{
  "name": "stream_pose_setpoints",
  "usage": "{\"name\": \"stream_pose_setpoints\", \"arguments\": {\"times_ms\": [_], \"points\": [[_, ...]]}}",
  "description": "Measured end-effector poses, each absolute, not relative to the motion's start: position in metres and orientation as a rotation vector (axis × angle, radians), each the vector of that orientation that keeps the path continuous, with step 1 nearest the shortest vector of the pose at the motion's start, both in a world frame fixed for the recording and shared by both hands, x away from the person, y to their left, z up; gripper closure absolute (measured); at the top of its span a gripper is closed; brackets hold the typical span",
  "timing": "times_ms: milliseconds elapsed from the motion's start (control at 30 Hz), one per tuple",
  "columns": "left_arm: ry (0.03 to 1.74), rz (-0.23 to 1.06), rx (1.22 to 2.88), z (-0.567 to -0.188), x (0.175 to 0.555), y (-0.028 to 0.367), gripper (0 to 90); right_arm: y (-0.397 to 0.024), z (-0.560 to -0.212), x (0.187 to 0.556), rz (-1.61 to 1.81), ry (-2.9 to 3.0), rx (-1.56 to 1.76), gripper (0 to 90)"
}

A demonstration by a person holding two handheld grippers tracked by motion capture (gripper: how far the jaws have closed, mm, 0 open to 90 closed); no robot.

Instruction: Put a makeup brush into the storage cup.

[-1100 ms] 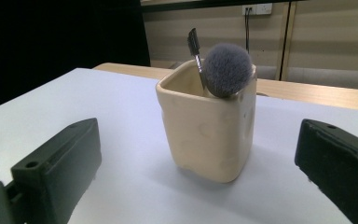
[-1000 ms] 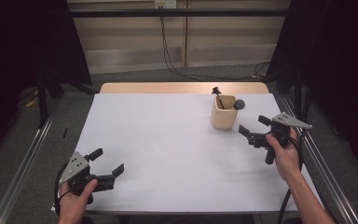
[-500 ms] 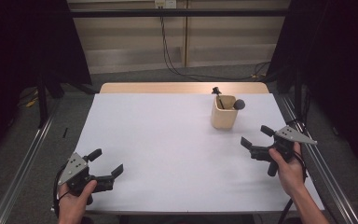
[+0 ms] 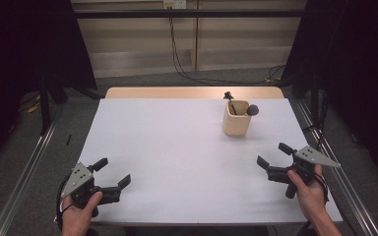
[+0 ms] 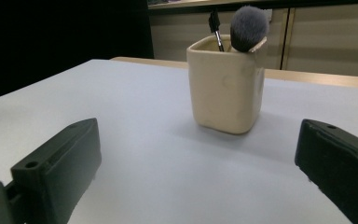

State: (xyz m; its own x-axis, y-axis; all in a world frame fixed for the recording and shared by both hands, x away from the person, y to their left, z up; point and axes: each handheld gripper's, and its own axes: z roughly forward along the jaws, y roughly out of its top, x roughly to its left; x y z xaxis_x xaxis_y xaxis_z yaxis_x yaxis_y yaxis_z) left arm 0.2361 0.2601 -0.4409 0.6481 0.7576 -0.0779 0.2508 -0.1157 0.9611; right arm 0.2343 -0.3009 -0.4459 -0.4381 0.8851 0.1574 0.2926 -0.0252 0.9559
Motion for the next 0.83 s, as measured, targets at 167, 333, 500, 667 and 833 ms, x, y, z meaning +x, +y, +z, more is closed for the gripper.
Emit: {"name": "stream_pose_setpoints", "arguments": {"times_ms": [167,333,500,667,833], "points": [[0.844,0.527,1.673,-0.441,0.235,0.261,2.4,-0.304,-0.45,0.225,1.486,1.738,1.247,0.1],[0.833,0.533,1.682,-0.441,0.234,0.261,2.4,-0.306,-0.452,0.214,1.476,1.74,1.233,0.1],[0.848,0.54,1.669,-0.44,0.232,0.263,2.4,-0.306,-0.452,0.207,1.489,1.739,1.212,0.1],[0.853,0.543,1.662,-0.44,0.232,0.265,2.4,-0.304,-0.452,0.204,1.5,1.754,1.195,0.1],[0.842,0.543,1.673,-0.44,0.233,0.262,2.4,-0.304,-0.456,0.206,1.516,1.765,1.22,0.1]]}}
